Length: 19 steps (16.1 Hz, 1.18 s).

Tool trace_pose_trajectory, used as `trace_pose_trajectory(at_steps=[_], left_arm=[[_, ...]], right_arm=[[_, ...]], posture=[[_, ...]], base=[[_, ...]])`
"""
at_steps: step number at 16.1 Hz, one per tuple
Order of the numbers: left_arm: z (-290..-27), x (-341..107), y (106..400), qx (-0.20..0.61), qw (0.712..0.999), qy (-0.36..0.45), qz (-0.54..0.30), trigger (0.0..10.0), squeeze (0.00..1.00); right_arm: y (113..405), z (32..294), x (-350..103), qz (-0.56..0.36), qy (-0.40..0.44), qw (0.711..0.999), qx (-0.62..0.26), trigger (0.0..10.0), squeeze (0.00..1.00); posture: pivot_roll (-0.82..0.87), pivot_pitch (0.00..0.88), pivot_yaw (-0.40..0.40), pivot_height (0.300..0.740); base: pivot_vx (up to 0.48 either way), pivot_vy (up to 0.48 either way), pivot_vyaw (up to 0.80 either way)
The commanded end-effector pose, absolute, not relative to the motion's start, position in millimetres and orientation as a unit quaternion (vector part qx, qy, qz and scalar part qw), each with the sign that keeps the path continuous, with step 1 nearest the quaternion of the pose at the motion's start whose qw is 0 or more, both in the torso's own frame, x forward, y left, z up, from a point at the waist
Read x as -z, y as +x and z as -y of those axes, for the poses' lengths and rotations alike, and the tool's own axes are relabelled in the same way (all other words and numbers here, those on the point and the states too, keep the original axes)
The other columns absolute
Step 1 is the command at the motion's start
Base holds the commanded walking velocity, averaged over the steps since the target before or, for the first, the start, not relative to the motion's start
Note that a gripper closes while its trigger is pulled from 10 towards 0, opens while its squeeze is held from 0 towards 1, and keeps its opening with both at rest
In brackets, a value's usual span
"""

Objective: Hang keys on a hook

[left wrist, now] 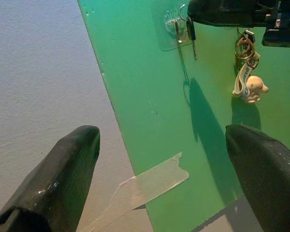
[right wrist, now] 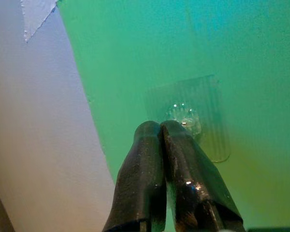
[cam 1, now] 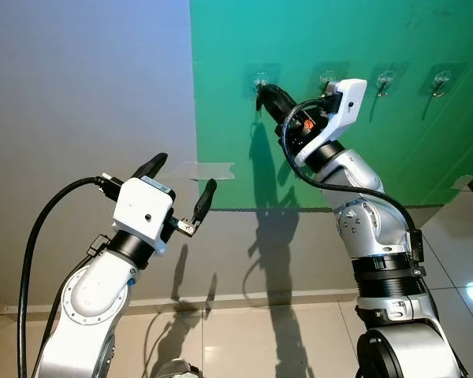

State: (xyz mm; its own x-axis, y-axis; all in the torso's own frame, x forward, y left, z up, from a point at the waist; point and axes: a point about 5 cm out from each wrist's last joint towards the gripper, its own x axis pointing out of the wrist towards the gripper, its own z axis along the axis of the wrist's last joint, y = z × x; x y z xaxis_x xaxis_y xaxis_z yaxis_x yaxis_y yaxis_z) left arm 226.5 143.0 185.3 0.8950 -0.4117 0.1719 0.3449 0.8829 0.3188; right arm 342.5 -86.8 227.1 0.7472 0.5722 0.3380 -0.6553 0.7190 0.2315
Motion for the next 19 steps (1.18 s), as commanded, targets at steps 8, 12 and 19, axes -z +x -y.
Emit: trace_pose_trajectory(at_steps=[8,12,19], left_arm=[[-140,-187,227,0.212,0.959,0.143,0.118,10.0,0.0],[-139,-186,227,0.215,0.959,0.144,0.116,10.0,0.0],[-138,-186,225,0.224,0.957,0.141,0.115,10.0,0.0]], right_arm=[[350,90,-219,0.082,0.177,0.93,-0.31,10.0,0.0],[351,90,-214,0.059,0.17,0.934,-0.308,10.0,0.0],[350,89,-202,0.035,0.15,0.94,-0.303,10.0,0.0]], posture=[[0.08,0.037,-0.034,0.74],[0.08,0.038,-0.034,0.74],[0.09,0.042,-0.033,0.74]], base=[[0.0,0.0,0.0],[0.0,0.0,0.0],[0.0,0.0,0.0]])
